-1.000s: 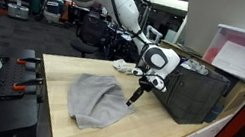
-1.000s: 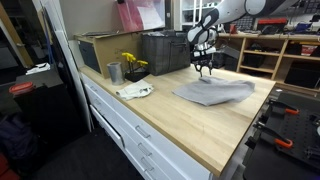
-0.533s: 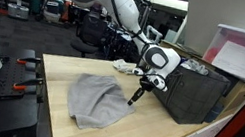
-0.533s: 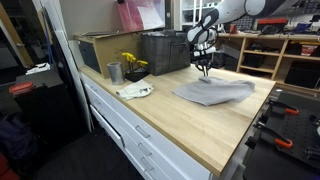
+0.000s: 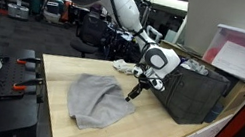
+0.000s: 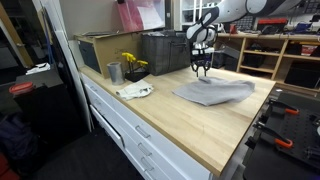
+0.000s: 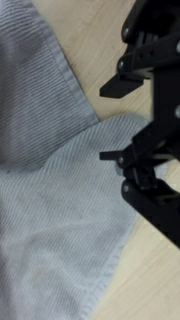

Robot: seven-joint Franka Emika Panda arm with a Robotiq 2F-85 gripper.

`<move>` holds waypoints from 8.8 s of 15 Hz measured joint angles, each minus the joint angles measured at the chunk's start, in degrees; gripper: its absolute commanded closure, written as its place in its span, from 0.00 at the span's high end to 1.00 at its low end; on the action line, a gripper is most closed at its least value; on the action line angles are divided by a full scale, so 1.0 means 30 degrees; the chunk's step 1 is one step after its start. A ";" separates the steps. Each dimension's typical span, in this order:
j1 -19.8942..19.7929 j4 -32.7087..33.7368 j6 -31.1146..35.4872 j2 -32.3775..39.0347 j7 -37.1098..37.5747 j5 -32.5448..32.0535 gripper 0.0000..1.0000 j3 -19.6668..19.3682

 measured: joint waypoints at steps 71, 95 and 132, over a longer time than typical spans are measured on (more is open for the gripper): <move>-0.1518 -0.4789 0.5635 -0.1995 0.2531 0.0441 1.00 0.0342; 0.1936 -1.3058 1.1521 -0.5842 -0.2242 -0.1199 0.58 -0.1456; -0.0565 0.1286 0.7205 0.1865 0.3461 -0.0246 0.00 -0.1924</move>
